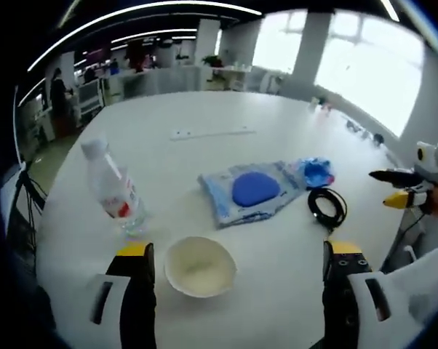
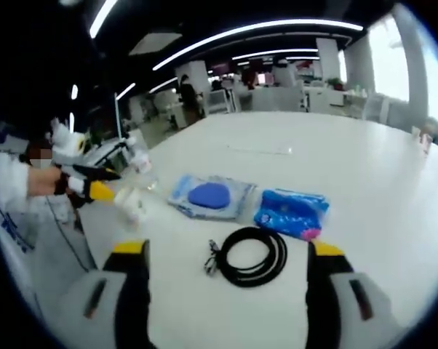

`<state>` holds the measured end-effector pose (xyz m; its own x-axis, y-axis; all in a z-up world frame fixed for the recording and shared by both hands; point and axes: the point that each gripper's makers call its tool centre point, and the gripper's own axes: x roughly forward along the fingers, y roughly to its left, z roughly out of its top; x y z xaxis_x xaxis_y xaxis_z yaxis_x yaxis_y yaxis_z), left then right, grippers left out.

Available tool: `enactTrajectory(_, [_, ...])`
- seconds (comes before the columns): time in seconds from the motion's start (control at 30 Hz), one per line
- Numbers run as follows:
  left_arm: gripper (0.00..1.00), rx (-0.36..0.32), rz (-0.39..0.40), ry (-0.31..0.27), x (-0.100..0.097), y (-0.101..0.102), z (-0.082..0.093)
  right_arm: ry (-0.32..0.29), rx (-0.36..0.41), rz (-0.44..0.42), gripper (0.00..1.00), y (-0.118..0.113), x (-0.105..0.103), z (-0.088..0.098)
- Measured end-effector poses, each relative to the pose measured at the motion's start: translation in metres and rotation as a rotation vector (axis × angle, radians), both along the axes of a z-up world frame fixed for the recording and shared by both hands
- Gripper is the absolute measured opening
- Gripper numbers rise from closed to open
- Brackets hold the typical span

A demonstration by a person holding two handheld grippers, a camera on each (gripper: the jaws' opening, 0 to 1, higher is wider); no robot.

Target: Arrange the tabletop items into an orderly group along one side of the table until the central work area is clear of visible clutter.

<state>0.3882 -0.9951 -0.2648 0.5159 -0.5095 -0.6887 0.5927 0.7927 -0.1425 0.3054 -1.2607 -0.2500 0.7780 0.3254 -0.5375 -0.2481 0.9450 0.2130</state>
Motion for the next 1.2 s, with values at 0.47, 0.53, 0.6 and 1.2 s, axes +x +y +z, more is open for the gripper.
enactTrajectory(0.47, [0.76,0.085,-0.085,0.056,-0.018,-0.002,-0.033,-0.037,-0.024,0.117,0.86,0.003,-0.033,0.009])
enactTrajectory(0.53, [0.74,0.127,-0.112,0.044,-0.018,0.0,-0.037,-0.044,-0.009,0.12,0.86,0.0,-0.038,0.011])
enactTrajectory(0.6, [0.72,0.141,-0.123,0.04,-0.018,-0.001,-0.039,-0.045,-0.01,0.127,0.85,-0.001,-0.045,0.011])
enactTrajectory(1.2, [0.24,0.277,-0.17,-0.034,0.0,0.008,-0.054,0.017,0.016,0.124,0.82,-0.007,-0.082,-0.002])
